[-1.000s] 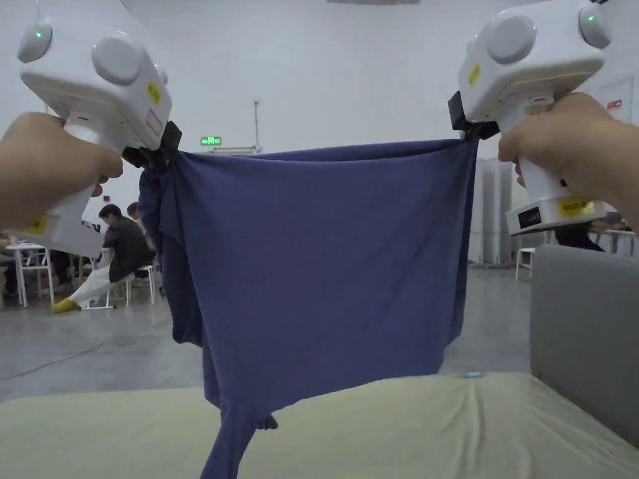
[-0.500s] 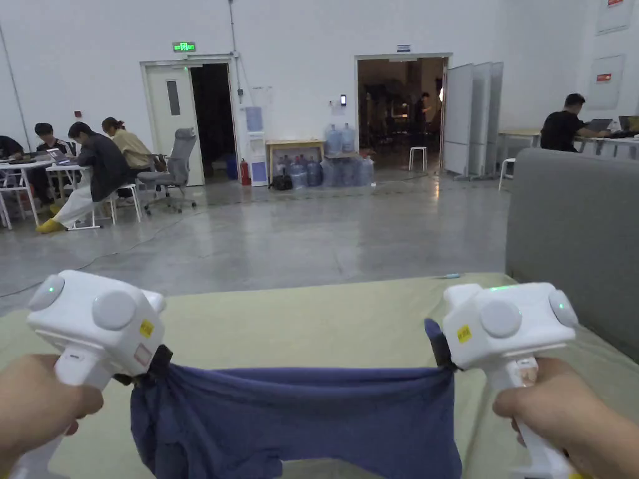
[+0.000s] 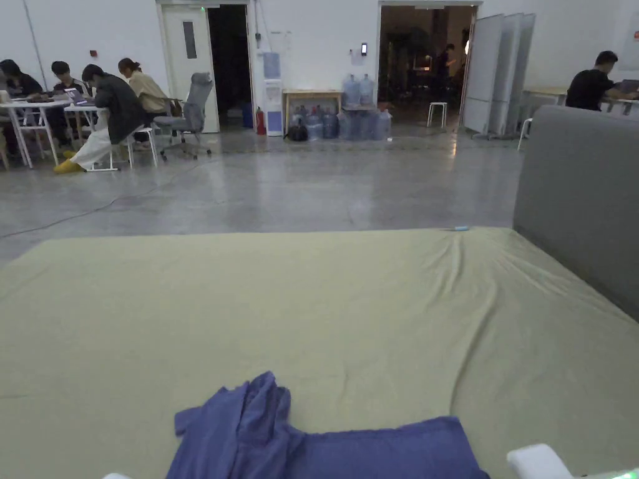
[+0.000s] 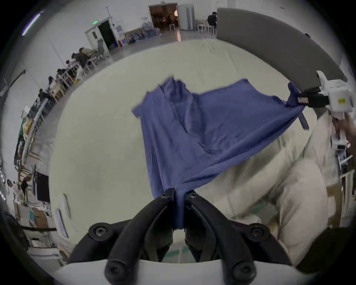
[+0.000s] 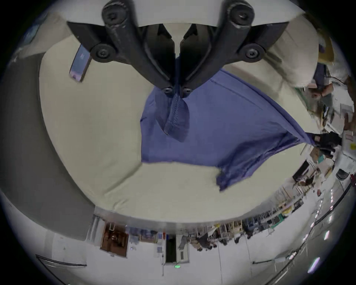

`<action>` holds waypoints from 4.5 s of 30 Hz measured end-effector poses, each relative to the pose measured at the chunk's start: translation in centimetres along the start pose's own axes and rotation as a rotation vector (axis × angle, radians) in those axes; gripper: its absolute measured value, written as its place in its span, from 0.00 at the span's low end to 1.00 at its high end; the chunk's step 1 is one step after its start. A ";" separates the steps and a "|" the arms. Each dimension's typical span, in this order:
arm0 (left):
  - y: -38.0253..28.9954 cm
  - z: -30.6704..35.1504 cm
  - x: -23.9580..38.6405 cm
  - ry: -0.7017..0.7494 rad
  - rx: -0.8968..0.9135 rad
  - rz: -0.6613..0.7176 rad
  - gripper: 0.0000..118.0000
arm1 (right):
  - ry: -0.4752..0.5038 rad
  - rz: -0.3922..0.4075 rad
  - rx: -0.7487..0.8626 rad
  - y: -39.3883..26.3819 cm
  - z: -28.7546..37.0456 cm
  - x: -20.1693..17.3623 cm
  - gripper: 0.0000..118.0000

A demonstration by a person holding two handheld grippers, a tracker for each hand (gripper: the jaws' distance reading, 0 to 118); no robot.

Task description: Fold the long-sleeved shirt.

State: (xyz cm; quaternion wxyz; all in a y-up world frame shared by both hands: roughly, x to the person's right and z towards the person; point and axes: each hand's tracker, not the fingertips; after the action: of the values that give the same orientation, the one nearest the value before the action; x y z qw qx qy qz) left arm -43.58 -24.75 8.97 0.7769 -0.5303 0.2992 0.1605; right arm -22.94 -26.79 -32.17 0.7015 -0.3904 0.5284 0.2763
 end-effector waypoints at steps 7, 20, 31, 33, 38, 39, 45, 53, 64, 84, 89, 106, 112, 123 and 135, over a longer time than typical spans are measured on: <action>-6.7 -5.1 1.5 -0.060 -0.111 0.037 0.01 | -0.008 -0.038 -0.155 -6.8 -3.1 -0.8 0.00; -9.0 -10.3 2.2 -0.076 -0.172 0.088 0.03 | -0.024 -0.064 -0.251 -9.4 -7.0 -1.0 0.14; -8.4 0.8 -0.1 -0.046 0.156 0.281 0.88 | 0.036 0.013 -0.014 -4.3 5.1 -2.1 0.77; -8.7 1.3 0.5 -0.047 0.156 0.298 0.75 | 0.056 0.027 0.002 -4.2 6.5 -3.7 0.76; -9.1 0.8 1.8 -0.165 0.104 0.348 0.00 | 0.105 0.027 0.072 -5.3 6.6 -6.8 0.00; -9.1 0.5 2.2 -0.107 0.081 0.329 0.00 | 0.089 0.008 0.081 -5.4 6.2 -7.4 0.00; -6.8 -0.3 1.8 -0.164 0.075 0.338 0.00 | 0.171 -0.066 0.072 -4.9 4.4 -8.3 0.00; 2.2 -3.0 -2.8 -0.141 0.123 0.312 0.00 | 0.193 -0.075 0.062 -3.2 2.7 -8.1 0.00; 20.9 -14.4 -14.4 -0.154 0.103 0.511 0.97 | 0.229 -0.081 0.021 -1.2 -1.5 -7.5 0.00; 31.8 -27.6 -19.6 -0.109 -0.054 0.612 0.00 | 0.240 -0.116 -0.027 -0.8 -4.0 -6.2 0.00; 31.8 -22.4 -18.7 -0.085 -0.002 0.574 0.00 | 0.250 -0.120 -0.004 -0.9 -3.0 -6.5 0.00; 27.1 -8.6 -12.7 -0.168 0.167 0.326 0.00 | 0.259 -0.102 0.045 -0.6 0.1 -7.0 0.00; 18.1 -0.7 -4.6 -0.138 0.277 0.105 0.00 | 0.251 -0.098 0.053 -0.7 1.5 -7.6 0.00; 4.4 -7.5 2.6 -0.331 -0.010 0.228 0.00 | 0.255 -0.077 0.036 -2.6 3.4 -9.3 0.00; 2.8 -15.9 0.3 -0.327 -0.054 0.411 0.27 | 0.263 -0.079 -0.008 -4.2 2.5 -10.1 0.00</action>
State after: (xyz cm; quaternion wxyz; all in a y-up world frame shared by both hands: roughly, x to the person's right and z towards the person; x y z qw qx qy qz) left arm -49.62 -38.29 2.60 0.7516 -0.4458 0.2668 0.4065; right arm -21.18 -26.74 -21.07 0.6349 -0.4466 0.5989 0.1967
